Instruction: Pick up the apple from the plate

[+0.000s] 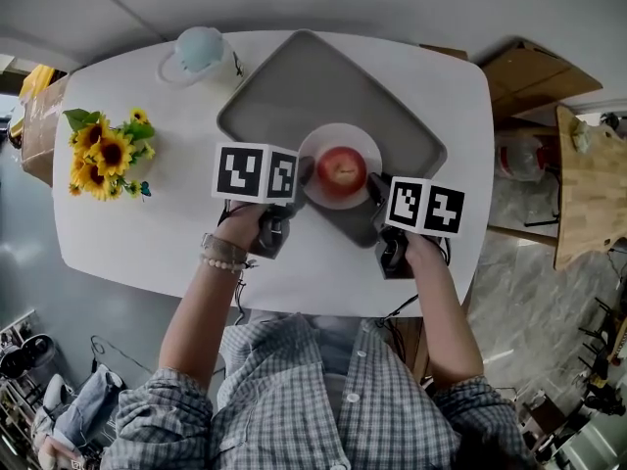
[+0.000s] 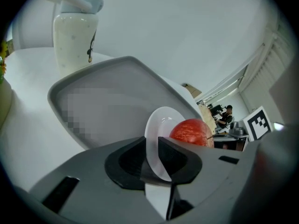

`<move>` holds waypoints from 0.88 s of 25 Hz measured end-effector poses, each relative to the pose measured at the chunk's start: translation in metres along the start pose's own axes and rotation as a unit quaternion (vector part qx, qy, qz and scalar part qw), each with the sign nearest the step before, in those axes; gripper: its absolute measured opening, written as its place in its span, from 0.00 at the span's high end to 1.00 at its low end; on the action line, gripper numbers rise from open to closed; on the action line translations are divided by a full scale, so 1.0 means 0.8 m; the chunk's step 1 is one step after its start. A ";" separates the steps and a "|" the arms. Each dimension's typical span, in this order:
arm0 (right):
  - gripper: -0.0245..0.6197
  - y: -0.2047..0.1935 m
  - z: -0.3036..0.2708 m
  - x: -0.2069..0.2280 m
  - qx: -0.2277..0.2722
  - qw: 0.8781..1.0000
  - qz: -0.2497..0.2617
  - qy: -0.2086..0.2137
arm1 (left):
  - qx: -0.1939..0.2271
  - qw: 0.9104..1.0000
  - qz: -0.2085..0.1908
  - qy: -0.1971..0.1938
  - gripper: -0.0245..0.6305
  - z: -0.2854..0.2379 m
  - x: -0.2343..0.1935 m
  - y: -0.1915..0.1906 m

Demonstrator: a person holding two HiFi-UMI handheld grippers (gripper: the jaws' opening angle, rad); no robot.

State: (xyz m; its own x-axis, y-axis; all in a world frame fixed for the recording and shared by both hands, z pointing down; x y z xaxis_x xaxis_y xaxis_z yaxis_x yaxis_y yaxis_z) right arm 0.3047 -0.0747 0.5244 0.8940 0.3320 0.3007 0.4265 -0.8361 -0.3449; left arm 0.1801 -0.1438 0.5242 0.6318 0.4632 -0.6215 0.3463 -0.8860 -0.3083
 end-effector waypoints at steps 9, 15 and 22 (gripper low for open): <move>0.85 -0.003 0.014 -0.019 0.008 1.000 -0.012 0.006 | 0.002 1.000 0.009 0.002 0.84 0.019 -0.006 -0.009; 0.86 -0.008 0.019 -0.049 0.013 1.000 0.005 0.013 | 0.012 1.000 0.018 0.011 0.84 0.049 -0.018 -0.019; 0.86 -0.029 0.019 -0.094 0.002 0.999 0.018 0.027 | 0.024 0.999 0.032 0.020 0.86 0.091 -0.043 -0.038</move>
State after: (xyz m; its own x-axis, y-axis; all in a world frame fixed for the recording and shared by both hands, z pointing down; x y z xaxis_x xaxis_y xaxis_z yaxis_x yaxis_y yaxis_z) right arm 0.2296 -0.0735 0.4964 0.8999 0.2776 0.3363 0.3954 -0.8448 -0.3605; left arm 0.0972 -0.1343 0.5022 0.6788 0.4054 -0.6123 0.2708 -0.9132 -0.3044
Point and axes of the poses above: the fingertips, and each gripper's own axes: z backward along the fingers, x to its right, y out of its top, the point moved 1 cm from there along z, backward along the fingers, and after that the axes turned 6 degrees about -y, right-handed, at the moved point
